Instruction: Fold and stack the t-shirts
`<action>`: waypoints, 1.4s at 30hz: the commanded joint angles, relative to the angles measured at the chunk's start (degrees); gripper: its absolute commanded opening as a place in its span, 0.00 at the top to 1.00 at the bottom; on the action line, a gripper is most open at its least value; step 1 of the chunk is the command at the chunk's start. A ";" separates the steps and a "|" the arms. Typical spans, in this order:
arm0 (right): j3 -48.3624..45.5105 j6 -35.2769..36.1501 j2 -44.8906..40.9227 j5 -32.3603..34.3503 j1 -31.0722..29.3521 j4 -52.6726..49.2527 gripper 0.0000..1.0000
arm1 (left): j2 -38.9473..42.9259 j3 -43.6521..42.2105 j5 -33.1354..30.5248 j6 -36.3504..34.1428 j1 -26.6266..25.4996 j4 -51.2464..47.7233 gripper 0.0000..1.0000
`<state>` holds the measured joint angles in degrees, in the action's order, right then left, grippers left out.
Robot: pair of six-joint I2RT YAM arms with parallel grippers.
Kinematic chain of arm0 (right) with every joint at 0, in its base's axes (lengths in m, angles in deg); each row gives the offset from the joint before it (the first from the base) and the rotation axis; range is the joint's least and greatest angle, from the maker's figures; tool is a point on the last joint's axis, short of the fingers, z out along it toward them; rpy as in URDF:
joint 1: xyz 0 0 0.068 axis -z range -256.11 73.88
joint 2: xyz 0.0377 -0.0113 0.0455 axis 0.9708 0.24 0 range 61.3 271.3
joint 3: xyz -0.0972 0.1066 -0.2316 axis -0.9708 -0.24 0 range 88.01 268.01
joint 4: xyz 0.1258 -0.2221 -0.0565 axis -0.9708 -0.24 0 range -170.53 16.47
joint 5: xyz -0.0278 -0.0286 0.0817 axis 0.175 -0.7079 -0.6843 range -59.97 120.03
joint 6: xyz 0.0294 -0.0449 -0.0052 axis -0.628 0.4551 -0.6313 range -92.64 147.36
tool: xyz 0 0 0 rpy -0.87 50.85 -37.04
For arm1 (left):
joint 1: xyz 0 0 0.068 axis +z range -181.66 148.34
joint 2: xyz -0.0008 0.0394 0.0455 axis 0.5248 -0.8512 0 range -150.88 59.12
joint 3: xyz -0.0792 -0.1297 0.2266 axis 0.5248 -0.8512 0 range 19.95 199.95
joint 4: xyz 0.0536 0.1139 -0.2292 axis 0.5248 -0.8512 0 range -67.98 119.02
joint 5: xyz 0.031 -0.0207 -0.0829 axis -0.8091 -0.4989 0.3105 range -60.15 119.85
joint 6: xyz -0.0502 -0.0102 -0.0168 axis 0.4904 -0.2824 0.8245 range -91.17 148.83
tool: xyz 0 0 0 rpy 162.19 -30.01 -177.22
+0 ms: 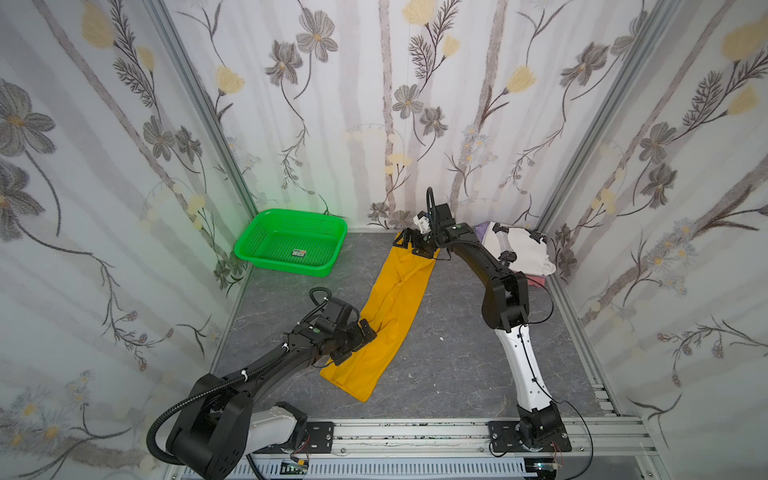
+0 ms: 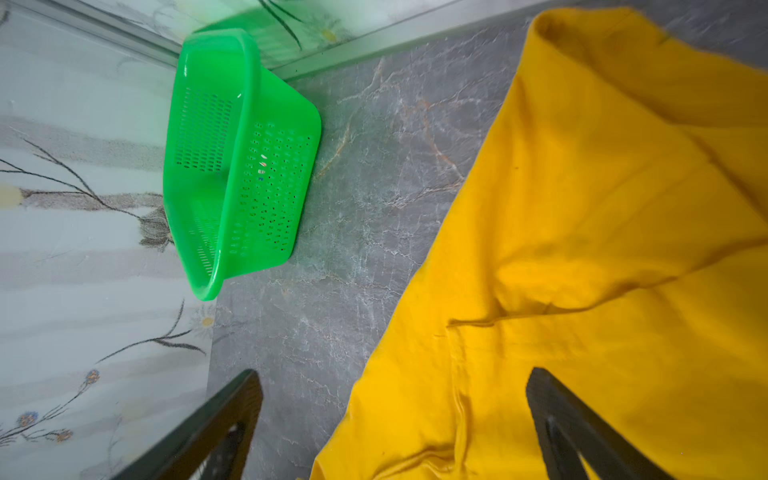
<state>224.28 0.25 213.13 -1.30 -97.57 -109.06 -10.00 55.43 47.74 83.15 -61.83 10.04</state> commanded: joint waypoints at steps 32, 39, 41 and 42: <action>-79.62 -11.27 -36.42 15.86 -35.44 19.79 0.00 | 5.50 22.57 -15.56 -19.16 24.72 -23.45 0.00; -92.85 -15.08 -52.91 22.98 -32.79 15.53 0.00 | 2.29 15.53 -4.49 -16.11 22.21 -16.35 0.00; -92.41 -14.42 -56.73 25.22 -32.05 10.63 0.00 | 0.88 13.94 -2.67 -14.61 19.54 -14.01 0.00; -92.42 -13.87 -58.50 26.33 -31.39 7.96 0.00 | -0.02 13.39 -2.44 -14.07 17.59 -13.21 0.00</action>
<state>132.09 -12.30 157.70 17.93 -129.87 -87.81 -8.76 69.95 40.59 66.58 -41.53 -8.19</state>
